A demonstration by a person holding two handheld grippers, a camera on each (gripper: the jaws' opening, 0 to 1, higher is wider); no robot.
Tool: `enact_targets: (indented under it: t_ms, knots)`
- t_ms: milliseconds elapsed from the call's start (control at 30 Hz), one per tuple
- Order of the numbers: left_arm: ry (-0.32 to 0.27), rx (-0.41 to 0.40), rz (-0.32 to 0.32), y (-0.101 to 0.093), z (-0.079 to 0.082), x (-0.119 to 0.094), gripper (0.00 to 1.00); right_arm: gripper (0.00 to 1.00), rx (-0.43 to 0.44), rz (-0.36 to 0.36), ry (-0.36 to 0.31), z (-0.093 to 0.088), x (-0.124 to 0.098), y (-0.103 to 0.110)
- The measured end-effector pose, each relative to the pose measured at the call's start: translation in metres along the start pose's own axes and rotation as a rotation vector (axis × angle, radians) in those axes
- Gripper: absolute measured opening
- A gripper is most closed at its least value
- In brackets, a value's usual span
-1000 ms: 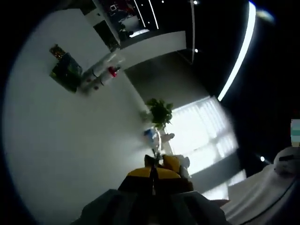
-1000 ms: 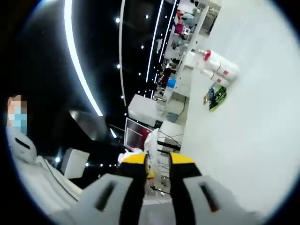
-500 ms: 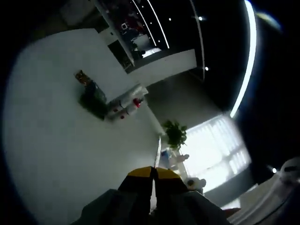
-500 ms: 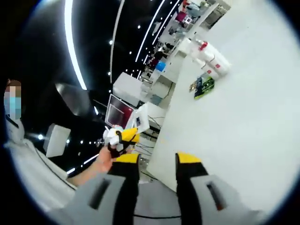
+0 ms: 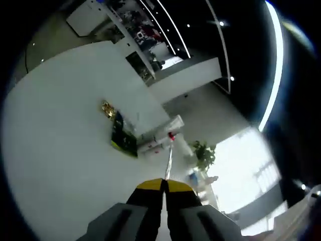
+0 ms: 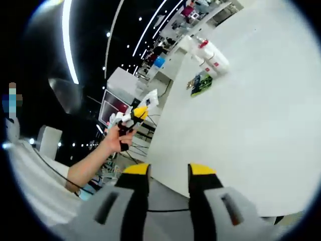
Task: Arrange the skincare products in the storage area until every visible bottle or jar stands upright without overlapping.
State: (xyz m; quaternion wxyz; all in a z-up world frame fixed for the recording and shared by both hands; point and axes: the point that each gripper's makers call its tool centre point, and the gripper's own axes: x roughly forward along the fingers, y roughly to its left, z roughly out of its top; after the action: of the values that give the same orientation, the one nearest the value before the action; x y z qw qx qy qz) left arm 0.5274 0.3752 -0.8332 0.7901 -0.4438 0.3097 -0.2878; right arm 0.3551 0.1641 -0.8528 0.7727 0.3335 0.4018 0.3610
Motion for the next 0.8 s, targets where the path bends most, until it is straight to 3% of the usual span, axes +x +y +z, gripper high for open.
enact_targets:
  t_ms: [333,467,800]
  knots:
    - [0.063,0.022,0.087,0.039,0.04,0.029,0.01,0.31,0.0,-0.047,0.023,0.002,-0.013,-0.009]
    - [0.107,0.032,0.135,0.057,0.048,0.042,0.01,0.31,0.001,-0.06,0.028,0.007,-0.013,-0.012]
    - [0.155,-0.032,0.225,0.104,0.058,0.066,0.01,0.31,0.028,-0.095,0.064,0.003,-0.012,-0.021]
